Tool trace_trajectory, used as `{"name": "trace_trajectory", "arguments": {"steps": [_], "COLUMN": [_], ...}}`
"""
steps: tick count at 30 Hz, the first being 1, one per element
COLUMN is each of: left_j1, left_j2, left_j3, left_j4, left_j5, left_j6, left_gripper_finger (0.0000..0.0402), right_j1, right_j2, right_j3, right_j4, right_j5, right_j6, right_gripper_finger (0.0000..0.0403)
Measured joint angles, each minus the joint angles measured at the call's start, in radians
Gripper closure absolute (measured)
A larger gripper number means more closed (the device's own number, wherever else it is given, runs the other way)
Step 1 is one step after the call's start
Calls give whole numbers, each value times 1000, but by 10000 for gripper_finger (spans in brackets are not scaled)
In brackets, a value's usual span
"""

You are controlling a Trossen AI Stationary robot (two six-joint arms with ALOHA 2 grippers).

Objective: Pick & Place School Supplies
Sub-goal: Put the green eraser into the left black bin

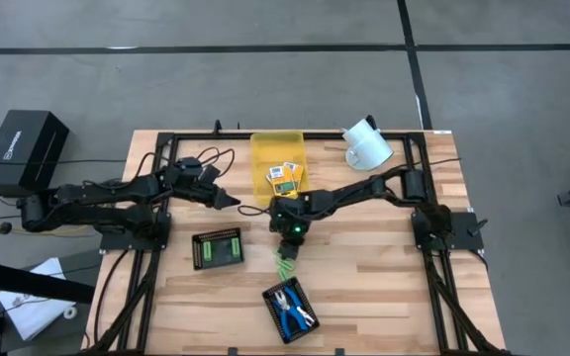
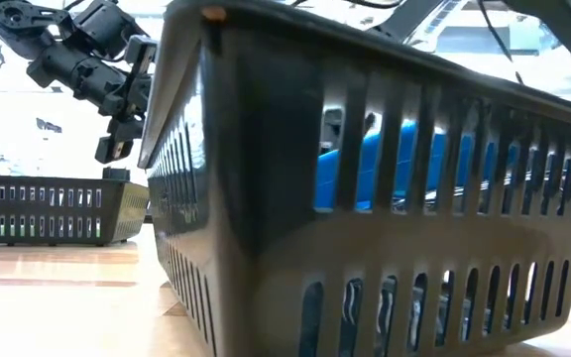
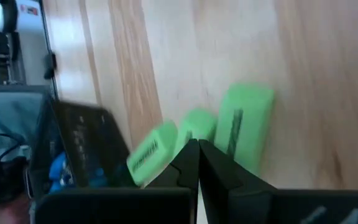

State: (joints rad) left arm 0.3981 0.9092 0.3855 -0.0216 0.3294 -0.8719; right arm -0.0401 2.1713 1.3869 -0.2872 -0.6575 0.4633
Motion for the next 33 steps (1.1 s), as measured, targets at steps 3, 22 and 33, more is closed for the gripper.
{"name": "trace_trajectory", "arguments": {"steps": [3, 22, 33], "left_j1": [0, -93, -136], "left_j2": [0, 5, 21], "left_j3": [0, 0, 0], "left_j4": [0, 159, 276], "left_j5": [-1, -19, -53], "left_j6": [1, 9, 2], "left_gripper_finger": [308, 308, 308], "right_j1": [-18, -136, -180], "right_j2": [39, -207, -437], "right_j3": [74, 156, 141], "right_j4": [8, -186, -137], "right_j5": [0, 282, 287], "right_j6": [-3, -124, -74], "right_gripper_finger": [403, 403, 403]}}
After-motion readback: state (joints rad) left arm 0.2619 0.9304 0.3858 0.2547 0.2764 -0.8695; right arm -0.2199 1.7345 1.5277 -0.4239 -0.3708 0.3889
